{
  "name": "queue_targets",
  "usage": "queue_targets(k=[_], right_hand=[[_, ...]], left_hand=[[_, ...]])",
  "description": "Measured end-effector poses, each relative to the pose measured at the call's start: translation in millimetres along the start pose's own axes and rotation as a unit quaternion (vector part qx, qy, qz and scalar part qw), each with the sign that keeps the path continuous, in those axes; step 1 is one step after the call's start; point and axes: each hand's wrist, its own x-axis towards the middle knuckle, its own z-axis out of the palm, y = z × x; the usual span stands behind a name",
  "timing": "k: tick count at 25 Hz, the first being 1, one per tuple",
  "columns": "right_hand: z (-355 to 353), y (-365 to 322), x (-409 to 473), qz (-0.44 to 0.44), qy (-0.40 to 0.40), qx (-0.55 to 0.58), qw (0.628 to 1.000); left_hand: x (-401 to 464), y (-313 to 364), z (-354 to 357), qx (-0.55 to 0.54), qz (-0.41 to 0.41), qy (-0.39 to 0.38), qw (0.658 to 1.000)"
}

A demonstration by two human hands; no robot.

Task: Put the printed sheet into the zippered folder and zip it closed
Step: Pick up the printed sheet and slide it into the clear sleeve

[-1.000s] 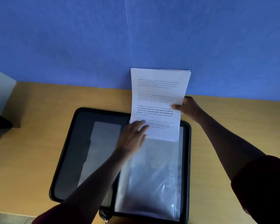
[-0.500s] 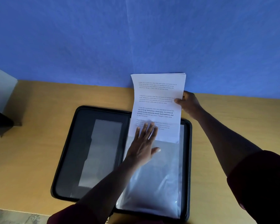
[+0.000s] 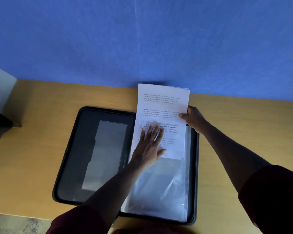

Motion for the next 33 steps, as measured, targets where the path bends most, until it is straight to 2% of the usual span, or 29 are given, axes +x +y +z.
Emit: queue_targets(k=[2,6,14,23,29,33], right_hand=[[-2.9,-6.2,0.9,-0.012,0.005,-0.013,1.0],[-10.1,-24.8,11.6,-0.003,0.074,-0.023,0.997],[-7.2,-18.4,3.3,-0.019,0.077,-0.098,0.992],[4.9,1.5,-17.9,-0.021,0.023,-0.13,0.991],[-2.3,-20.1,-10.2,-0.023,0.096,-0.08,0.992],[-2.5,-23.8,-9.5,-0.058,0.095,-0.123,0.986]], left_hand=[[-0.7,0.3,-0.9,-0.003,-0.001,0.002,1.0],[-0.8,0.4,-1.5,-0.001,-0.004,0.004,1.0],[-2.0,0.6,-1.2,-0.011,-0.005,0.01,1.0],[-1.8,-1.0,0.8,-0.008,-0.001,0.014,1.0],[-1.4,-0.8,1.2,-0.004,-0.008,0.015,1.0],[-1.4,0.3,1.4,-0.006,-0.01,0.015,1.0]])
